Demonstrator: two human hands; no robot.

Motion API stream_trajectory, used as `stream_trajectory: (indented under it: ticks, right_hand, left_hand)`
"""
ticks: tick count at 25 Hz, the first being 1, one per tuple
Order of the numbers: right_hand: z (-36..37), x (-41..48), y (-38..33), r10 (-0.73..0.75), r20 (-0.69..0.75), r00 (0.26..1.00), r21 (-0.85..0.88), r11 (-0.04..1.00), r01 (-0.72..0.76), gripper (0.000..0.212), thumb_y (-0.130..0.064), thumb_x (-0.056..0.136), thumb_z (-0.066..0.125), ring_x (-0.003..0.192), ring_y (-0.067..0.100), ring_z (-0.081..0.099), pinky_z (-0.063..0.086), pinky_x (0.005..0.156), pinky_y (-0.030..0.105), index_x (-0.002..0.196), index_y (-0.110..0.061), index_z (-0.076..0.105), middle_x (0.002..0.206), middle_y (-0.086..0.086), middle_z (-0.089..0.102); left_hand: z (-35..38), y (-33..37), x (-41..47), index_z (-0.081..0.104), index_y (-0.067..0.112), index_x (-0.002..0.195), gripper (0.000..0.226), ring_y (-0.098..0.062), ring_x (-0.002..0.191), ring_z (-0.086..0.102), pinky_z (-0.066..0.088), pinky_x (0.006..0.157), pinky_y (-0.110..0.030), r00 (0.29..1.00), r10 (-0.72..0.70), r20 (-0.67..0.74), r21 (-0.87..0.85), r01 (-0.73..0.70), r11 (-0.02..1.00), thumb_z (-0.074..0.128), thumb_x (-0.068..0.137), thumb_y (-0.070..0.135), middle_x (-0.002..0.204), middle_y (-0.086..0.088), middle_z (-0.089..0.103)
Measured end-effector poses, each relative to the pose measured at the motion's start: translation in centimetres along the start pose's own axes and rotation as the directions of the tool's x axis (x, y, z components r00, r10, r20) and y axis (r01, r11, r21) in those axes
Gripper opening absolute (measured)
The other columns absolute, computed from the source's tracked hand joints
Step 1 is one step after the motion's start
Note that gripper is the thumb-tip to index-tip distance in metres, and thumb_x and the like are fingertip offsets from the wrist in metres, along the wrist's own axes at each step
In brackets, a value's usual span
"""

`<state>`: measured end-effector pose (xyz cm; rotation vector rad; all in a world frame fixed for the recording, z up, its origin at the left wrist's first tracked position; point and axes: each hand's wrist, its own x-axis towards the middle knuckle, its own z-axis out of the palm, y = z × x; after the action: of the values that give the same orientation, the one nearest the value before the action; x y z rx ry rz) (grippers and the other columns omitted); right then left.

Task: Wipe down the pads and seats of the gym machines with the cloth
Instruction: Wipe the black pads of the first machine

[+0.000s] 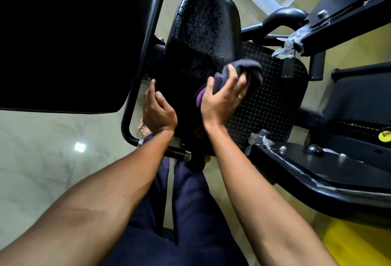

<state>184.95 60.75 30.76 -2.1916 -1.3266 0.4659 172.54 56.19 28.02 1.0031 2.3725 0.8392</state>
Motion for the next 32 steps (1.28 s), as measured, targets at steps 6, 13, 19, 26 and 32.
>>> stream_trajectory:
  ticks: [6,13,19,26,32]
  right_hand:
    - [-1.1,-6.2,-0.9,-0.498,0.378,0.781,-0.133,0.805,0.578,0.045,-0.040,0.094,0.059,0.149,0.040,0.031,0.023,0.120,0.057,0.137,-0.026,0.062,0.156,0.006,0.044]
    - [0.5,1.4,-3.0,-0.334,0.399,0.854,-0.293,0.836,0.464,0.058,-0.045,0.087,0.057,0.150,0.038,0.025,0.018,0.122,0.058,0.144,-0.035,0.051,0.161,0.002,0.035]
    - [0.0,-0.3,-3.4,-0.584,0.658,0.476,-0.047,0.598,0.800,0.057,-0.047,0.091,0.044,0.154,0.034,0.020,0.019,0.123,0.055,0.145,-0.031,0.050,0.163,0.001,0.033]
    - [0.2,6.1,-5.2,-0.490,0.672,0.555,-0.150,0.644,0.750,0.088,-0.063,0.072,0.057,0.145,0.033,0.030,0.028,0.119,0.048,0.152,-0.034,0.040,0.161,0.007,0.029]
    - [1.9,3.8,-6.3,-0.603,0.786,0.137,0.137,0.387,0.912,0.066,-0.062,0.077,0.056,0.148,0.027,0.033,0.020,0.123,0.048,0.138,-0.038,0.057,0.153,-0.002,0.047]
  left_hand:
    - [-0.1,-0.3,0.4,0.059,0.013,0.137,0.047,-0.033,0.110,0.064,0.052,0.082,-0.041,1.000,0.024,0.004,-0.007,-0.024,1.000,0.033,0.101,0.029,0.127,-0.012,0.066]
    - [-0.3,-0.2,0.3,0.058,0.016,0.138,0.047,-0.033,0.112,0.062,0.051,0.085,-0.041,1.000,-0.013,0.018,-0.025,0.014,1.000,0.033,0.101,0.030,0.128,-0.011,0.065]
    - [-0.7,-0.4,0.4,0.052,0.019,0.143,0.050,-0.031,0.120,0.059,0.051,0.094,-0.045,0.994,-0.027,0.107,-0.055,0.033,0.998,0.029,0.102,0.036,0.138,-0.009,0.060]
    - [-0.5,-0.2,0.3,0.059,0.017,0.138,0.046,-0.029,0.115,0.063,0.052,0.090,-0.039,0.999,-0.026,0.023,-0.040,0.027,0.999,0.036,0.101,0.030,0.131,-0.007,0.065]
    - [-1.0,-0.5,0.3,0.055,0.009,0.135,0.049,-0.035,0.114,0.061,0.049,0.090,-0.044,0.986,-0.058,0.157,0.024,0.055,0.998,0.042,0.094,0.031,0.131,-0.012,0.061]
